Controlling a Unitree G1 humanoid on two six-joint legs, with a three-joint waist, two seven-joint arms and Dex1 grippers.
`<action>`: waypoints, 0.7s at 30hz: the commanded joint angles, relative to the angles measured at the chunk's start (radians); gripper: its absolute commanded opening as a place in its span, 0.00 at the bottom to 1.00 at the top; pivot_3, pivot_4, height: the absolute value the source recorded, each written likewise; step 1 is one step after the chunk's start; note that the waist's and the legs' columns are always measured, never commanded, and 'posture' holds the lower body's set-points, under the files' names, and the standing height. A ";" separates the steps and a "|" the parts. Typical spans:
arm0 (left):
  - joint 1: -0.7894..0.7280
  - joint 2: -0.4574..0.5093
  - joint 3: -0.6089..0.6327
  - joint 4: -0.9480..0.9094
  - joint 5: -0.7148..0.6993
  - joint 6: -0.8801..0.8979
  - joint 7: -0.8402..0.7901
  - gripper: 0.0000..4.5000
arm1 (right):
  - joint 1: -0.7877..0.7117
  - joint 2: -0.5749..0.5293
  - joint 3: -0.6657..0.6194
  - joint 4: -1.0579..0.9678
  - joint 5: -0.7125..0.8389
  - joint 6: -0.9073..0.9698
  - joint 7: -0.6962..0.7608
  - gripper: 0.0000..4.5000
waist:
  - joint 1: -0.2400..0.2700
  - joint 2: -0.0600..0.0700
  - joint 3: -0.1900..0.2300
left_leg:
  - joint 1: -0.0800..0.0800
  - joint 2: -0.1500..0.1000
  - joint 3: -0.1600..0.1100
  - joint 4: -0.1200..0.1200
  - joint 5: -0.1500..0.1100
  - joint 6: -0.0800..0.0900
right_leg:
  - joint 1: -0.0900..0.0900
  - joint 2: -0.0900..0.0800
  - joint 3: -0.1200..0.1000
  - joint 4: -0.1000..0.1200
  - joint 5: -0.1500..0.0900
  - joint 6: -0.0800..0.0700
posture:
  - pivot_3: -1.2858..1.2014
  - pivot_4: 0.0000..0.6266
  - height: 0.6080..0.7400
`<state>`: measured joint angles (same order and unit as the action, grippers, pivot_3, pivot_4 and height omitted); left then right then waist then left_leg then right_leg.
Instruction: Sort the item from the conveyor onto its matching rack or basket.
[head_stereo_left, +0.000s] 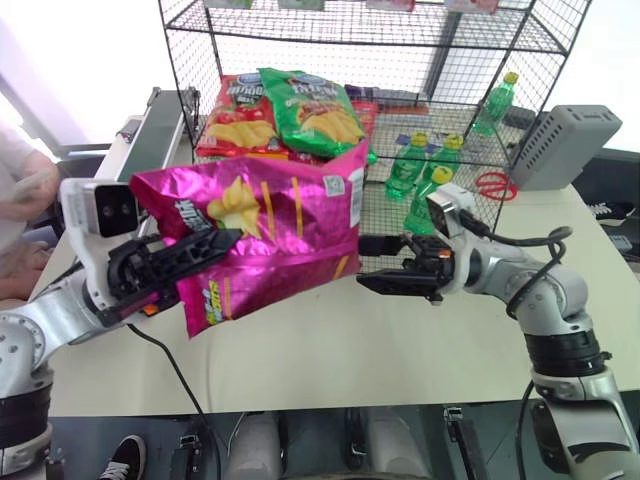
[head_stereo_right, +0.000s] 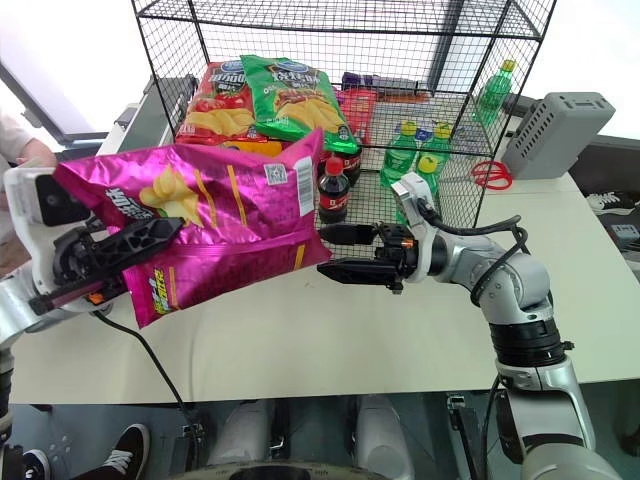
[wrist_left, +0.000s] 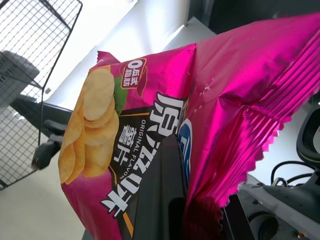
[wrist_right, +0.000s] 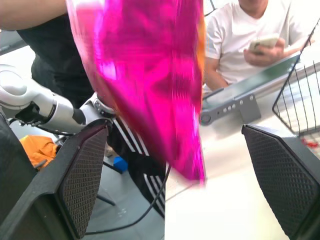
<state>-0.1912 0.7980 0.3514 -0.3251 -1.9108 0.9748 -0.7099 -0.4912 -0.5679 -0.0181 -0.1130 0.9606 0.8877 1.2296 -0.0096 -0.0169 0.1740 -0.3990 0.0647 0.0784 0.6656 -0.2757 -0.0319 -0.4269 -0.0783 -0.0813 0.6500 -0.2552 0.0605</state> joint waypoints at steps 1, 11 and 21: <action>-0.021 -0.008 0.008 -0.011 -0.047 -0.011 0.016 0.00 | -0.010 0.002 -0.031 -0.078 0.109 0.069 0.006 1.00 | 0.000 0.000 0.000 | 0.000 0.000 0.000 0.000 0.000 0.000 | 0.000 0.000 0.000 0.000 0.000 0.000 | 0.52 0.24 1.00; -0.046 -0.084 -0.034 -0.002 -0.061 -0.007 0.045 0.00 | -0.015 0.084 -0.022 -0.119 0.135 0.064 -0.088 1.00 | 0.000 0.000 0.000 | 0.000 0.000 0.000 0.000 0.000 0.000 | 0.000 0.000 0.000 0.000 0.000 0.000 | 0.52 0.24 1.00; 0.019 -0.060 0.002 0.047 0.057 0.011 -0.004 0.00 | -0.039 0.065 -0.051 -0.121 0.221 0.120 -0.109 0.82 | -0.002 0.000 0.000 | 0.000 0.000 -0.001 0.000 0.000 0.000 | 0.000 0.000 0.000 0.000 0.000 0.000 | 0.52 0.24 1.00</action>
<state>-0.1806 0.7190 0.3274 -0.2771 -1.8806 0.9766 -0.6855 -0.4989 -0.4954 -0.0422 -0.2164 1.1519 1.0110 1.1222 -0.0115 -0.0169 0.1740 -0.3989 0.0648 0.0779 0.6655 -0.2757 -0.0320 -0.4269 -0.0779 -0.0815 0.6499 -0.2552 0.0605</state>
